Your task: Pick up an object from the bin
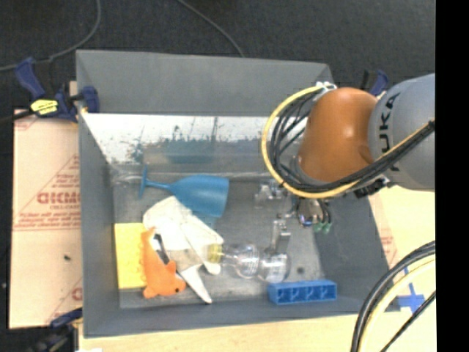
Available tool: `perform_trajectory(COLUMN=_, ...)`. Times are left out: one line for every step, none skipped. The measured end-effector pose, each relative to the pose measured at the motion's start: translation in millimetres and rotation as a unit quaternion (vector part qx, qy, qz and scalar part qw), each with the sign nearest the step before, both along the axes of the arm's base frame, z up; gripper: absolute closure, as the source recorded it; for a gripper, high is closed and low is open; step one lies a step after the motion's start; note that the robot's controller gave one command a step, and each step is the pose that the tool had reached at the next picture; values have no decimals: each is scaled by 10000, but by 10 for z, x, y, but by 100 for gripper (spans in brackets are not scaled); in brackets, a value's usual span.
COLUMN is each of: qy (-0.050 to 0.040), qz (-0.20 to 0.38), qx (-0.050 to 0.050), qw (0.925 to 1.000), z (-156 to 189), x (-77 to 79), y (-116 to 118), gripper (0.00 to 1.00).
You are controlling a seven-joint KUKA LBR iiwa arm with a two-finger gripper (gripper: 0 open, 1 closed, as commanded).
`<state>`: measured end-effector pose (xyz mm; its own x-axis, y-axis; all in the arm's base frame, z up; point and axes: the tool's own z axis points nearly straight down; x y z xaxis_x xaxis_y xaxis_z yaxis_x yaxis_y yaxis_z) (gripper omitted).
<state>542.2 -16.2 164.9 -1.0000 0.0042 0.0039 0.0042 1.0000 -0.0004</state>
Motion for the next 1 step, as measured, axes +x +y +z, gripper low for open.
perform_trajectory(qy=-37, qz=3, qx=-3, qw=10000, z=46, x=13, y=-2, gripper=0)
